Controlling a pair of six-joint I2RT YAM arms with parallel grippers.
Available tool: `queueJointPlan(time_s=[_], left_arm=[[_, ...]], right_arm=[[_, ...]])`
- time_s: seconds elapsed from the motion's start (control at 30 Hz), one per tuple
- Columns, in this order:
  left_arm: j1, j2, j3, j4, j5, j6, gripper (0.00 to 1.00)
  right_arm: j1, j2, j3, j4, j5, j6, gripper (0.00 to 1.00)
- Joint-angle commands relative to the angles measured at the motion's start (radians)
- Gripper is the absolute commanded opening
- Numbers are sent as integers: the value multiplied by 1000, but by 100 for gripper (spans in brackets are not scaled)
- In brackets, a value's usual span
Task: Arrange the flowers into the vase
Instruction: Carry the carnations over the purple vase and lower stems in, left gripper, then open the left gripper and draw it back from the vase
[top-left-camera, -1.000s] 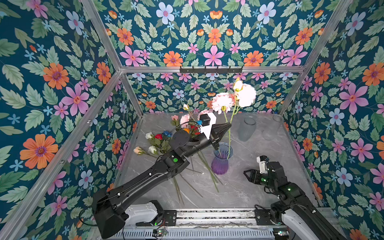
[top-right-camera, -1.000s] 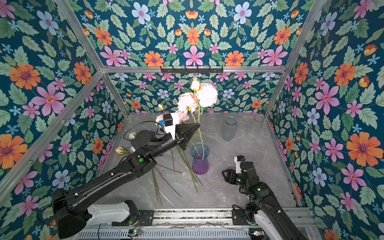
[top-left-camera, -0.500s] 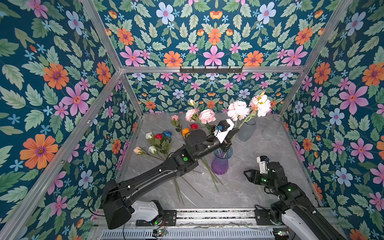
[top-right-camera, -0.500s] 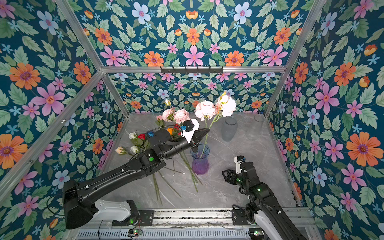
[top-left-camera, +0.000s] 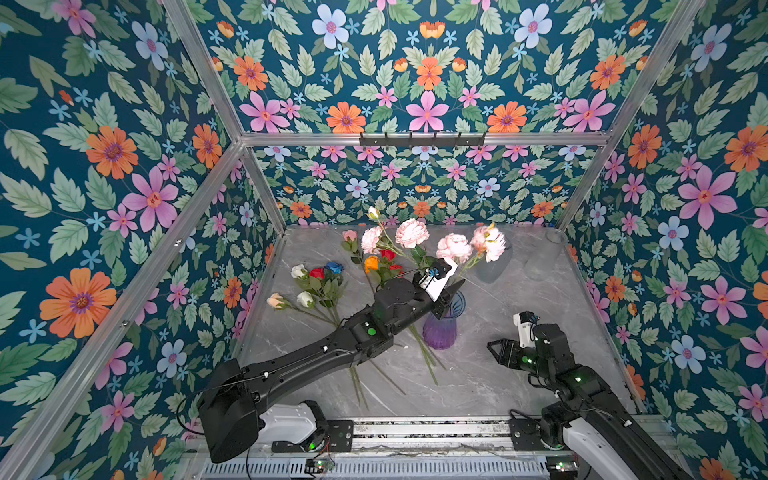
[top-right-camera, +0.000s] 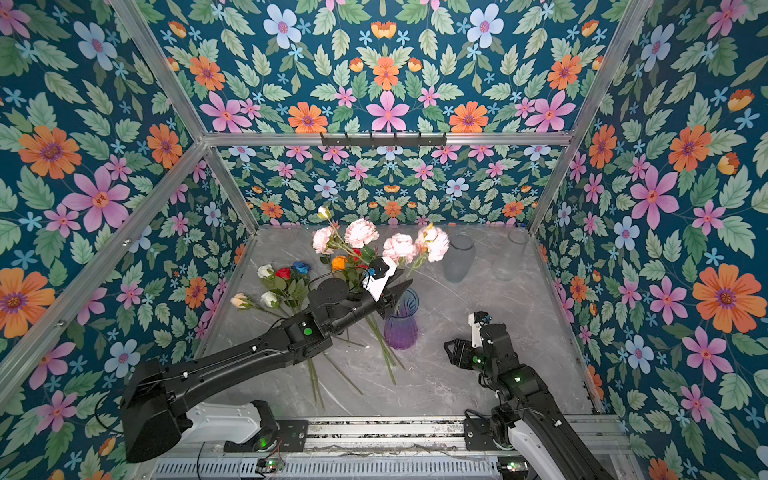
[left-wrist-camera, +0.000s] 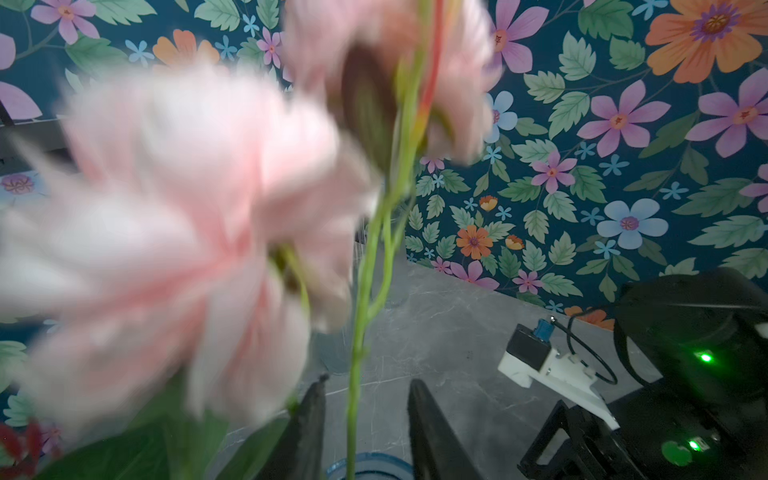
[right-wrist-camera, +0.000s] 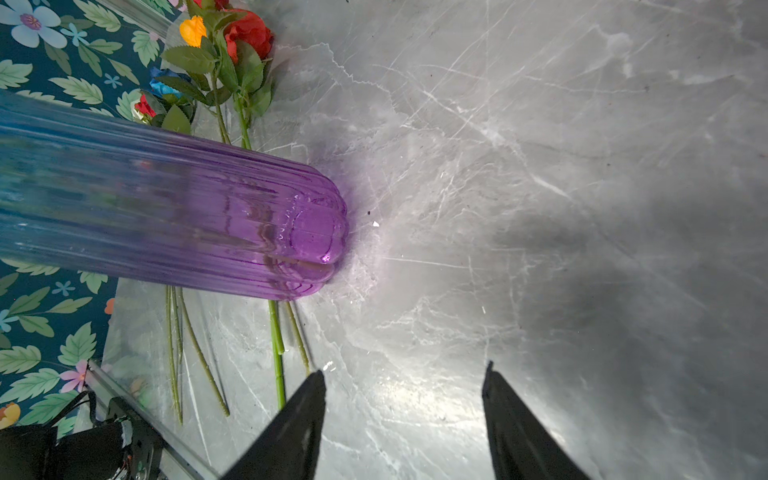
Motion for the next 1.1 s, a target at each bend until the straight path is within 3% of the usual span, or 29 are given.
queueJointPlan(time_s=[0.0, 0.1, 0.43, 0.67, 0.87, 1.07], left_arm=[[-1, -15, -10, 38, -44, -22, 52], [-1, -50, -18, 33, -63, -30, 57], [-1, -258, -101, -2, -172, -121, 58], [1, -447, -188, -283, -388, -259, 51], [17, -623, -325, -456, -548, -429, 52], [117, -639, -393, -533, -547, -539, 54]], right_arm=[[2, 0, 3, 5, 17, 6, 62], [1, 3, 3, 4, 18, 6, 62], [2, 13, 6, 6, 20, 6, 62], [1, 23, 7, 12, 8, 3, 62], [2, 34, 9, 16, 2, 1, 62], [2, 39, 9, 17, -5, 1, 62]])
